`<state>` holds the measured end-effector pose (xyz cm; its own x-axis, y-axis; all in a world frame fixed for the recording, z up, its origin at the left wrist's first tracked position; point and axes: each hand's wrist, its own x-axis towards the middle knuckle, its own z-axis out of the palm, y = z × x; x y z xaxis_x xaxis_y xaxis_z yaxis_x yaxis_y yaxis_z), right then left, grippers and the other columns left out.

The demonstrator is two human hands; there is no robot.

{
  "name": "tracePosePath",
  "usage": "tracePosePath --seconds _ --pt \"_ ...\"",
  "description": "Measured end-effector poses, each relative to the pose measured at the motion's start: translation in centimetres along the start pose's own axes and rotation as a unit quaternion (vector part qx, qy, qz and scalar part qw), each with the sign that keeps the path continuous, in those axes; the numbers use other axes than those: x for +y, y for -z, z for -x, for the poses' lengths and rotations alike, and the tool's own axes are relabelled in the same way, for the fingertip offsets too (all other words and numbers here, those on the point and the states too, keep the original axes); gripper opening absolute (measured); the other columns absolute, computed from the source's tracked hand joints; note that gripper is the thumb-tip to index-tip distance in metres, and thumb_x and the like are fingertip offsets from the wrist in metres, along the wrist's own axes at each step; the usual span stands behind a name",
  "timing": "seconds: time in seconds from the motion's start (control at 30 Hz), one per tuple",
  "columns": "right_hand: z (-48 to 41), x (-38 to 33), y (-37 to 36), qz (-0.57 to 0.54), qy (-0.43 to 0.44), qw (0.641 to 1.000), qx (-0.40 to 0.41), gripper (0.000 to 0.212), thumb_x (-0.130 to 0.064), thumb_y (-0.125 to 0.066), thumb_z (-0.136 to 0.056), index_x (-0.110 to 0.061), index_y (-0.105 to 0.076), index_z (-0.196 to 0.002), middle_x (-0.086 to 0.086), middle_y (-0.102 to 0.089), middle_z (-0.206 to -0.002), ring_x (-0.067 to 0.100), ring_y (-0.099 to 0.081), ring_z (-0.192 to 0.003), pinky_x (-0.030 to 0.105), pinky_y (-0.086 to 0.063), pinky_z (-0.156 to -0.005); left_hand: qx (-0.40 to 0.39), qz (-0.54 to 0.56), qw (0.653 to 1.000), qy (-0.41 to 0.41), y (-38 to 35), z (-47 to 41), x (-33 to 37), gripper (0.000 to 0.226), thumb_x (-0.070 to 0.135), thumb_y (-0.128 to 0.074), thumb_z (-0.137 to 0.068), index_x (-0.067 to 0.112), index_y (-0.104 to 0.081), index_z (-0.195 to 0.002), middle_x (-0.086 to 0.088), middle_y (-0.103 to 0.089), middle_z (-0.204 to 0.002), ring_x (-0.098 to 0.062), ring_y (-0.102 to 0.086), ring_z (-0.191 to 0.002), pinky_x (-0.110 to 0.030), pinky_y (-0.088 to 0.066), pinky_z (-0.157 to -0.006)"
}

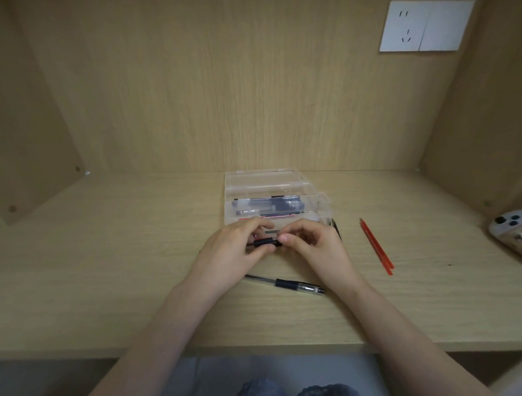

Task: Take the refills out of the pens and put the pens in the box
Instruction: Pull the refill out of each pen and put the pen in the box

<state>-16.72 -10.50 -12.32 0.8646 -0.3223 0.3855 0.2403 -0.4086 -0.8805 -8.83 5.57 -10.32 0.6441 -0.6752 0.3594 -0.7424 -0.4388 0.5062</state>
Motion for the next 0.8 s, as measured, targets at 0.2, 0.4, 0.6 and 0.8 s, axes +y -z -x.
tracePosePath --seconds 0.2,0.4,0.6,0.8 --pt "-0.2 0.3 0.0 -0.01 -0.001 1.0 0.016 0.023 -0.01 -0.071 -0.08 -0.03 -0.067 -0.09 -0.011 -0.069 -0.086 0.002 -0.058 -0.076 0.018 -0.044 -0.077 0.025 -0.007 0.999 -0.02 -1.2 -0.4 0.1 0.021 0.04 -0.058 -0.087 0.032 -0.064 -0.106 0.016 -0.067 -0.104 -0.007 -0.059 -0.097 -0.034 -0.047 -0.081" --pt "-0.2 0.2 -0.2 0.022 -0.007 1.0 0.001 0.01 -0.013 -0.072 -0.08 -0.022 -0.071 -0.085 -0.011 -0.07 -0.083 0.0 -0.06 -0.076 0.012 -0.042 -0.075 0.049 -0.029 0.998 -0.024 -1.2 0.0 -0.3 0.019 0.038 -0.052 -0.091 0.032 -0.066 -0.102 0.017 -0.067 -0.092 -0.007 -0.058 -0.091 -0.029 -0.045 -0.075" --pt "0.0 0.0 0.2 0.001 -0.002 0.999 0.032 0.015 -0.007 -0.071 -0.079 -0.021 -0.067 -0.081 -0.006 -0.07 -0.081 0.008 -0.063 -0.076 0.017 -0.047 -0.074 0.115 -0.054 0.992 0.014 -0.7 0.2 -0.3 0.02 0.053 -0.056 -0.083 0.04 -0.069 -0.092 0.02 -0.069 -0.094 -0.004 -0.062 -0.086 -0.024 -0.045 -0.068" --pt "-0.2 0.7 0.4 0.049 -0.01 0.998 0.024 0.012 -0.016 -0.073 -0.079 -0.026 -0.067 -0.083 -0.009 -0.068 -0.083 0.008 -0.061 -0.079 0.022 -0.047 -0.076 0.111 -0.032 0.993 -0.008 -0.1 0.8 -0.8 0.027 0.053 -0.055 -0.082 0.037 -0.065 -0.1 0.02 -0.066 -0.099 -0.003 -0.06 -0.086 -0.02 -0.039 -0.067"
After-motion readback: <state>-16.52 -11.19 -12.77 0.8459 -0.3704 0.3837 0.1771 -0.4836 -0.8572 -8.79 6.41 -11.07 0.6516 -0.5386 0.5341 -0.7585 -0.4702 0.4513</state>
